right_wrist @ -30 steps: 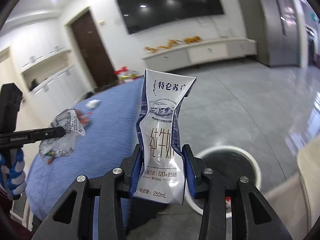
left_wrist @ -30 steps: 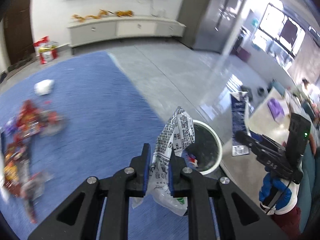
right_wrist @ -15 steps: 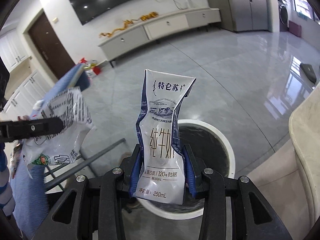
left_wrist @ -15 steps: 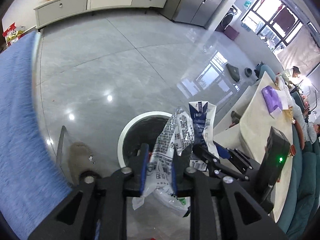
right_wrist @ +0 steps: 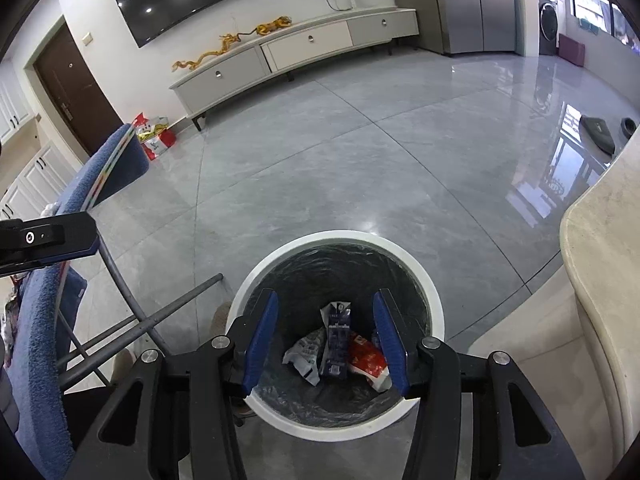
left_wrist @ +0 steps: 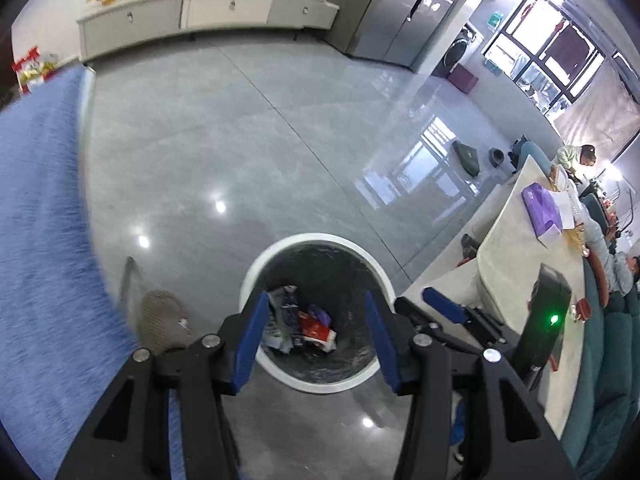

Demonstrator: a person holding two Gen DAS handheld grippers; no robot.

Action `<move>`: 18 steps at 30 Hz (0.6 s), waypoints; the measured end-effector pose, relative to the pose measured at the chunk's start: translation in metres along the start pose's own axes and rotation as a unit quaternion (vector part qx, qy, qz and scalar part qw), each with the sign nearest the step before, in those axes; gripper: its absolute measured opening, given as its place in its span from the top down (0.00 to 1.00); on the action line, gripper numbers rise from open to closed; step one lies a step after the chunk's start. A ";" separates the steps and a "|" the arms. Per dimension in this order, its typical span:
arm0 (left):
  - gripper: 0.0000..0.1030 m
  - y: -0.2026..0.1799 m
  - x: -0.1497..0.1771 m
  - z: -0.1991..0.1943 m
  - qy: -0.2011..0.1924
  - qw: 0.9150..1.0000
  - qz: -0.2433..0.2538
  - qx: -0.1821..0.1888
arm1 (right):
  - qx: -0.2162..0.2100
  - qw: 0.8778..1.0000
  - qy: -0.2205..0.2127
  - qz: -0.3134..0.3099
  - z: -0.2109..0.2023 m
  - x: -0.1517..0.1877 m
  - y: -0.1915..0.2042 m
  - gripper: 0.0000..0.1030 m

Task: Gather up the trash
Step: 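Move both open tools back over the remaining trash on the rug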

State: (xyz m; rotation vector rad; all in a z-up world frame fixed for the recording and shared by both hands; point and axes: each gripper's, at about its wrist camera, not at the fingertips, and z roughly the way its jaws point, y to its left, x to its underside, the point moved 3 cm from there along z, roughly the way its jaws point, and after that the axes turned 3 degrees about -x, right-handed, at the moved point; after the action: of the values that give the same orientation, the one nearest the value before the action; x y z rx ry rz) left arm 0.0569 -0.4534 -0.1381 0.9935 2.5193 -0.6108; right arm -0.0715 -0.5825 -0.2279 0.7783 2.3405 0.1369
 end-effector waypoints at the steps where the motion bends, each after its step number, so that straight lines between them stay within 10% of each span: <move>1: 0.53 0.004 0.004 -0.011 -0.012 1.000 0.004 -0.010 | 0.000 1.000 -0.003 -0.001 -0.003 -0.001 0.002 0.52; 18: 0.52 0.125 0.084 -0.146 -0.084 0.987 -0.037 -0.132 | -0.048 0.995 -0.067 -0.049 -0.085 -0.006 0.080 0.50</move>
State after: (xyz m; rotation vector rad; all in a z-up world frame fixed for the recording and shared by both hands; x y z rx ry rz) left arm 0.0628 -0.2496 -0.0879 0.7247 2.4176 -0.3529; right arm -0.0807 -0.5115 -0.1354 0.6055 2.2235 0.1484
